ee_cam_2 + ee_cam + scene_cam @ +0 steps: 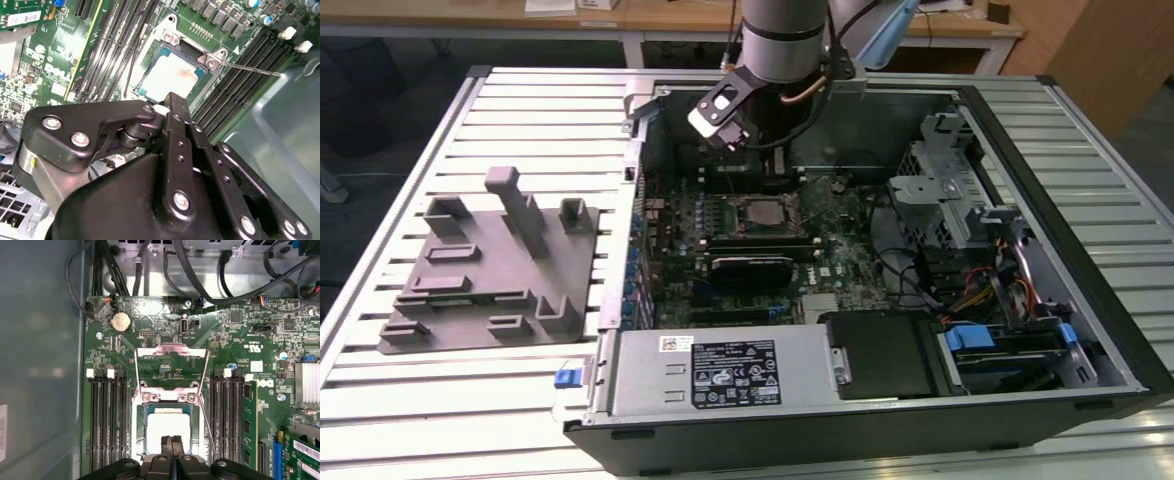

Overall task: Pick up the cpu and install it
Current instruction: 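Close the cpu cover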

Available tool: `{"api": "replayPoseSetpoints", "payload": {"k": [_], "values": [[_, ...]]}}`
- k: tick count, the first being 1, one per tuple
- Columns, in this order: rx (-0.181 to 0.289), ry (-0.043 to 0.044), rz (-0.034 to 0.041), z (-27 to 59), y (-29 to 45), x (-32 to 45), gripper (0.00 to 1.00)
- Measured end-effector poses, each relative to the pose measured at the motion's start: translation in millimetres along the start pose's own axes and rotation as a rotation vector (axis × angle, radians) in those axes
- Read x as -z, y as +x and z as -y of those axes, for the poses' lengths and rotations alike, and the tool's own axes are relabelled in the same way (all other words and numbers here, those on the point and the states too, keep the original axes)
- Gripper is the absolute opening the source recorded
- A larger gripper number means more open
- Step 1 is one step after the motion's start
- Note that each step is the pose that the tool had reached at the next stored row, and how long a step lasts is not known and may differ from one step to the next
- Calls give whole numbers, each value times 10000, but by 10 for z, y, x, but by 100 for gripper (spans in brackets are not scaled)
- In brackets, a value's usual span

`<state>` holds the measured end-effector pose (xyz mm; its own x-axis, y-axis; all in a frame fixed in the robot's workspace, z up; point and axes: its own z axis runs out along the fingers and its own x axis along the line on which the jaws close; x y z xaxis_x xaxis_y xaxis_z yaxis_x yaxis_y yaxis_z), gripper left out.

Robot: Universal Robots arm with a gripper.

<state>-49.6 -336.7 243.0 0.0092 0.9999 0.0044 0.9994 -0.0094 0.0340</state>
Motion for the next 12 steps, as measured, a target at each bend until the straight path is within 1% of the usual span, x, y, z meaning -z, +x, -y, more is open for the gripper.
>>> {"api": "replayPoseSetpoints", "payload": {"k": [7,9,12], "values": [[0,0,0,-5,1,143,11],[0,4,-1,-6,-3,155,11],[-7,6,-1,-6,-31,155,11]]}}
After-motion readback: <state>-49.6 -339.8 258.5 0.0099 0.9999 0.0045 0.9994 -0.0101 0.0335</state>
